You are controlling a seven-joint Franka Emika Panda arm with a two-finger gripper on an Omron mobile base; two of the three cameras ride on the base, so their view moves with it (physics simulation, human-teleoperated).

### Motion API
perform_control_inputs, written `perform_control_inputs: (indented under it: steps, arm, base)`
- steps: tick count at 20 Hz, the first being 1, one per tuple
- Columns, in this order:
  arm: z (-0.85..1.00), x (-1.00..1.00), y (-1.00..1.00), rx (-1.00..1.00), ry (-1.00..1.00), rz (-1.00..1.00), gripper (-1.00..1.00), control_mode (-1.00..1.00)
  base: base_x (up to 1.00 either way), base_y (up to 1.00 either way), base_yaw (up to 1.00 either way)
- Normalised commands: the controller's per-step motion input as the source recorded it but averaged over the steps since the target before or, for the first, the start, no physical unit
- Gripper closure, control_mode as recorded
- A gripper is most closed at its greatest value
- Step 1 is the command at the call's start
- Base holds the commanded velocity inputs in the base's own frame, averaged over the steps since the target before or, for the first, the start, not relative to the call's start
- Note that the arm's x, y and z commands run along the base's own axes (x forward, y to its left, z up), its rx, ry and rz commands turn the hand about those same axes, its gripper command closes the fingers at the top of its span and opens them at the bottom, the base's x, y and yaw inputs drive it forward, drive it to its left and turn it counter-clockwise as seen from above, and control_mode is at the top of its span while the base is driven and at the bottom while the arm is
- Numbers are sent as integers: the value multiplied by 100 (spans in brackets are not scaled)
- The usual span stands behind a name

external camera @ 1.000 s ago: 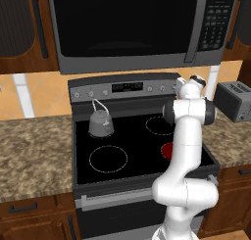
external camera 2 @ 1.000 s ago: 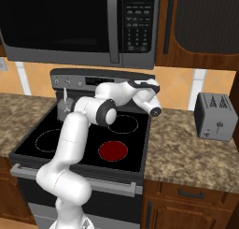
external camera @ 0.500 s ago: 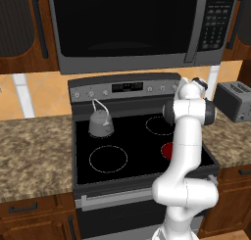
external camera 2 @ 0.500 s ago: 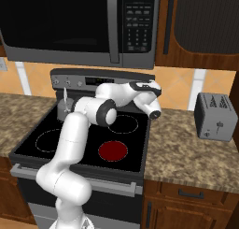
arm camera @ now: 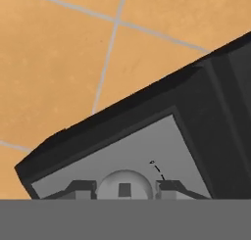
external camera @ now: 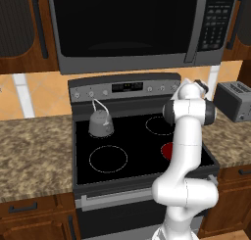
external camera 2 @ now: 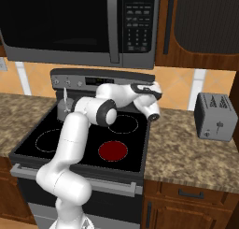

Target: Turn off the front right burner of the stove.

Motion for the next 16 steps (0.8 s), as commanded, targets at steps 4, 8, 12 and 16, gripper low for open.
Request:
perform_control_inputs:
  steps: [4,8,12,16]
  arm:
    - [0,0,0,29,0,0,100,-100]
    - [0,0,0,31,0,0,100,-100]
    - [3,0,0,32,1,0,100,-100]
    - [12,0,0,37,2,0,100,-100]
  base:
    - [0,0,0]
    - [0,0,0]
    - [0,0,0]
    - [0,0,0]
